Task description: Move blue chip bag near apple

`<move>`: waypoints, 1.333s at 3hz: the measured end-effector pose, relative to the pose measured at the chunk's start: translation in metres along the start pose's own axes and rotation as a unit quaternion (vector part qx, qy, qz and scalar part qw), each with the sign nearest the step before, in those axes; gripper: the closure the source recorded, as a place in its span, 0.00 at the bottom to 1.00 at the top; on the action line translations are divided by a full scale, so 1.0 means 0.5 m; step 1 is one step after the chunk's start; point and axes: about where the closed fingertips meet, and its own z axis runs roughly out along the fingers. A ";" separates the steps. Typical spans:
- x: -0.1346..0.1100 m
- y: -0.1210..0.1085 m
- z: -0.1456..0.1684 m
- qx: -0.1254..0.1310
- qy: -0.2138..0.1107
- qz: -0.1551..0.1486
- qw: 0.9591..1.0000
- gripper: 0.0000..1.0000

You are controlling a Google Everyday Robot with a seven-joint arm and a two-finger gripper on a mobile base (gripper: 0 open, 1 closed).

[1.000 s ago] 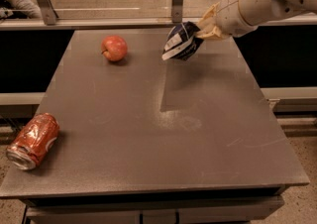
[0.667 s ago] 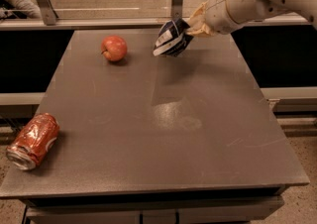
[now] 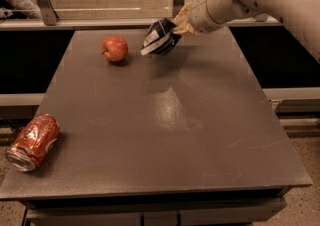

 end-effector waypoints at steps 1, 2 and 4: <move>-0.017 -0.003 0.028 0.003 -0.009 0.000 1.000 1.00; -0.032 -0.001 0.063 0.002 -0.018 0.009 1.000 1.00; -0.036 0.006 0.075 -0.003 -0.022 0.014 1.000 1.00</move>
Offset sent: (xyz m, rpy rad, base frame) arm 0.0166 0.0313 -0.0094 0.0447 0.0012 0.0148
